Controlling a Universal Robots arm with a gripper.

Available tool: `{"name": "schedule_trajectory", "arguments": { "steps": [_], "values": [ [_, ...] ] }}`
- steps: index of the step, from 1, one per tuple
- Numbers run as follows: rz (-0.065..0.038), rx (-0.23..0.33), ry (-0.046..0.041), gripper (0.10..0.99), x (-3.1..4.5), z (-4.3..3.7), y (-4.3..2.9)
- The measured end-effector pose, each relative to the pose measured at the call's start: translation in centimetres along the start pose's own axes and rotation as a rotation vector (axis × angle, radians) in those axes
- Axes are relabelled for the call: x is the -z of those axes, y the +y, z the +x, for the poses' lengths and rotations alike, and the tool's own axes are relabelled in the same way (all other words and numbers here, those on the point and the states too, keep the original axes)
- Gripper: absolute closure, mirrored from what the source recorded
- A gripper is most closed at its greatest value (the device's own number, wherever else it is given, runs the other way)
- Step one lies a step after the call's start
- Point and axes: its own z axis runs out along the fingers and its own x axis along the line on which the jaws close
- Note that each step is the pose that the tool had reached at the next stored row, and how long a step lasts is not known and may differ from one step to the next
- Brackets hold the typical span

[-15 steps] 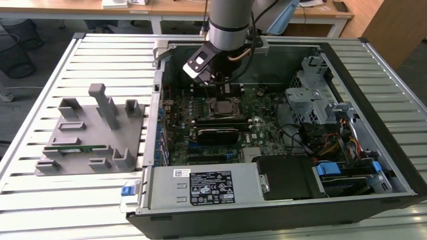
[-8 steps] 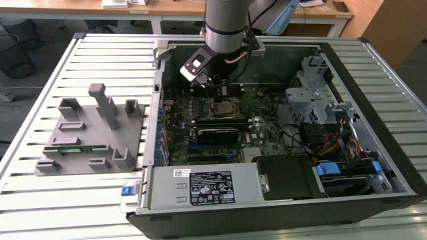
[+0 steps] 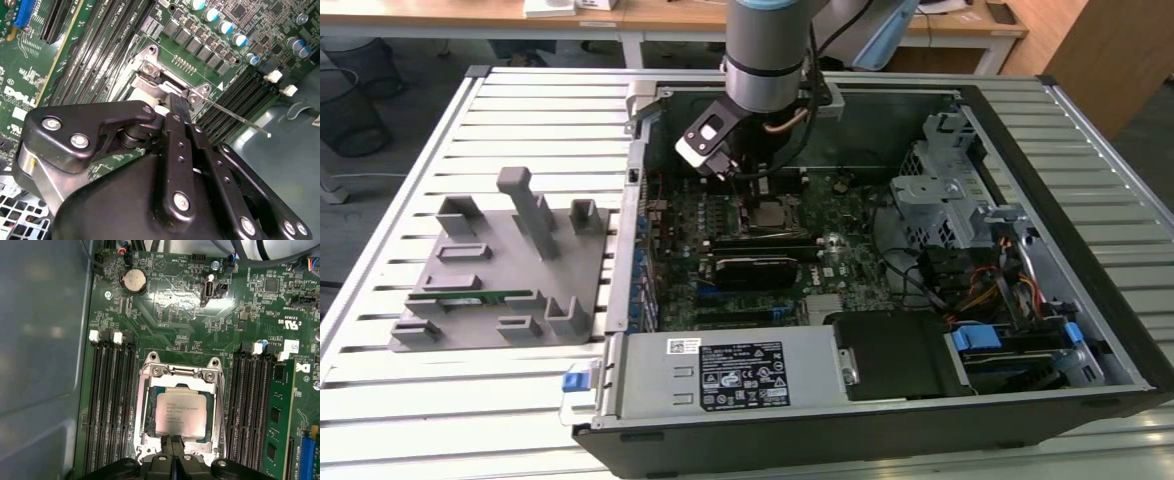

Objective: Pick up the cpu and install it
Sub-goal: 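Close the cpu cover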

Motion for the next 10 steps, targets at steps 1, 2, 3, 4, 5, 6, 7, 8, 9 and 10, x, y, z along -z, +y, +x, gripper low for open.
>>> {"name": "schedule_trajectory", "arguments": {
  "steps": [1,2,3,4,5,6,7,8,9,10],
  "values": [
    [0.0,0.0,0.0,0.98,-0.06,0.0,-0.05],
    [0.0,0.0,0.0,0.98,-0.11,0.0,-0.1],
    [0.0,0.0,0.0,0.98,-0.18,0.0,-0.14],
    [0.0,0.0,0.0,0.98,-0.24,0.0,-0.17],
    [0.0,0.0,0.0,0.98,-0.32,0.0,-0.17],
    [0.0,0.0,0.0,0.98,-0.41,0.0,-0.17],
    [0.0,0.0,0.0,0.98,-0.51,0.01,-0.17],
    [0.0,0.0,0.0,0.98,-0.6,0.02,-0.18],
    [0.0,0.0,0.0,0.98,-0.67,0.04,-0.18],
    [0.0,0.0,0.0,0.98,-0.73,0.06,-0.17]
  ]
}}
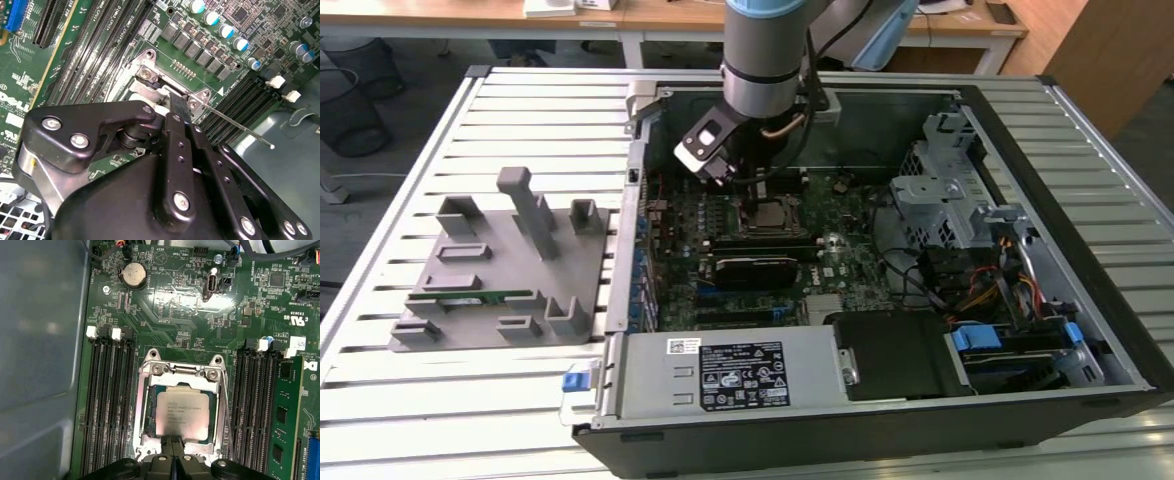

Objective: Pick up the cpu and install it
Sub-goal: 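Close the cpu cover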

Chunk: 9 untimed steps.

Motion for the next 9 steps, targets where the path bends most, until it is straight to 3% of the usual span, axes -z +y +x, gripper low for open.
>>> {"name": "schedule_trajectory", "arguments": {
  "steps": [9],
  "values": [
    [0.0,0.0,0.0001,0.98,-0.36,0.02,0.0]
  ]
}}
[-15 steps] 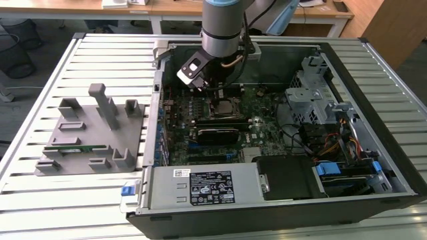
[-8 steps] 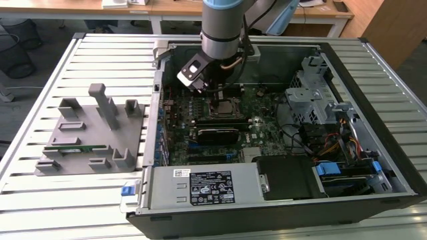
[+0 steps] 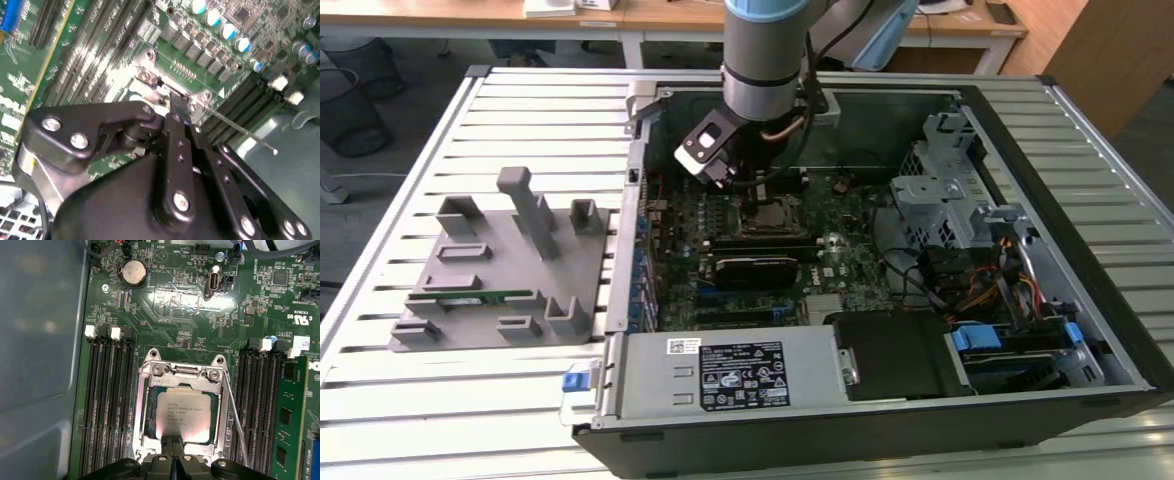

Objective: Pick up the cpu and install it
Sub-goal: 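Close the cpu cover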

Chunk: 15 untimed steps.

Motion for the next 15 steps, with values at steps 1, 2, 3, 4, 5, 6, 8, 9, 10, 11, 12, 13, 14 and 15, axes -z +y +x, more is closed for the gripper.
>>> {"name": "schedule_trajectory", "arguments": {
  "steps": [1,2,3,4,5,6,8,9,10,11,12,13,14,15],
  "values": [
    [0.0,0.0,-0.0001,0.98,0.0,0.0,0.0],
    [0.0,0.0,-0.0002,0.98,0.0,0.0,0.0],
    [0.0,0.0,-0.0001,0.98,0.0,0.0,0.02],
    [0.0,0.0,0.0,0.98,-0.01,-0.01,0.05],
    [0.0,0.0,0.0001,0.98,-0.01,-0.02,0.18],
    [0.0,0.0,0.0002,0.98,-0.01,-0.02,0.26],
    [0.0,0.0,0.0003,0.98,-0.01,-0.03,0.41],
    [0.0,0.0,0.0002,0.98,-0.01,-0.04,0.48],
    [0.0,0.0,0.0001,0.98,-0.01,-0.05,0.56],
    [0.0,0.0,0.0002,0.98,-0.01,-0.06,0.63],
    [0.0,0.0,0.0002,0.98,-0.01,-0.06,0.69],
    [0.0,0.0,0.0003,0.98,0.0,-0.06,0.73],
    [0.0,0.0,0.0002,0.98,0.04,-0.06,0.76],
    [0.0,0.0,0.0003,0.98,0.1,-0.06,0.79]
  ]
}}
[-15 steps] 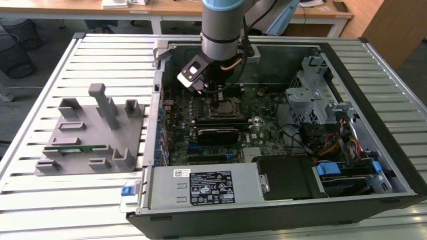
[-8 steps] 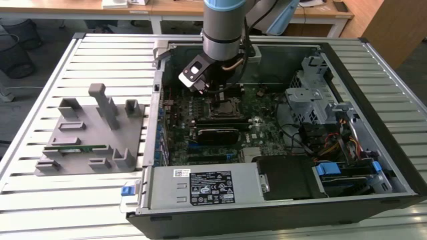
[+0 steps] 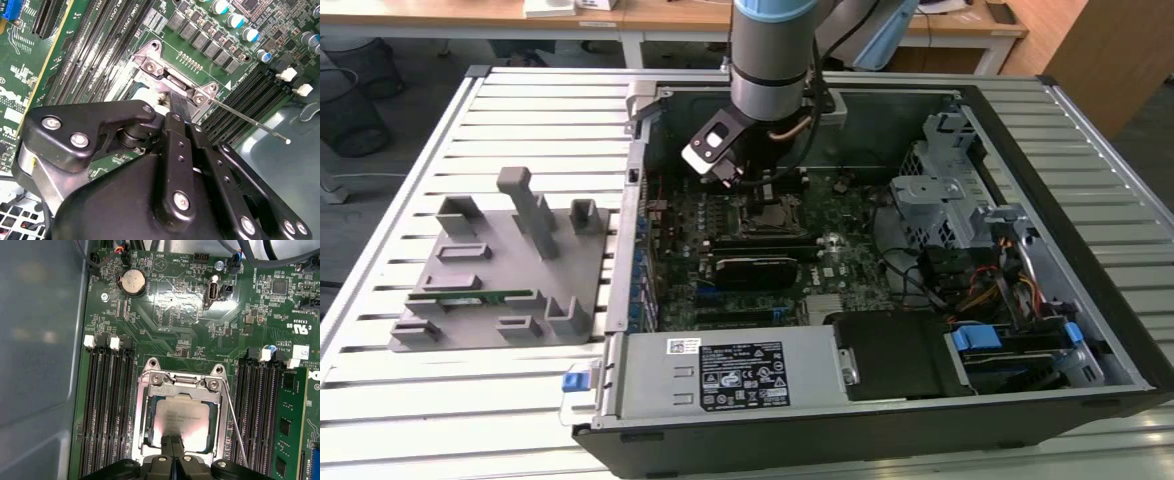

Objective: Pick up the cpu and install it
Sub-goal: 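Close the cpu cover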

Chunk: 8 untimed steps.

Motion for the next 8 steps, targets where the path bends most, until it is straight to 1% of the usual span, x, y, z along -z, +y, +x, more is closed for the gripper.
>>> {"name": "schedule_trajectory", "arguments": {
  "steps": [2,5,6,8],
  "values": [
    [0.0,0.0,0.0002,0.98,0.25,0.01,0.05],
    [0.0,0.0,0.0002,0.98,0.82,0.03,0.14],
    [0.0,0.0,0.0003,0.98,0.82,0.02,0.18],
    [0.0,0.0,0.0003,0.98,0.81,0.0,0.46]
  ]
}}
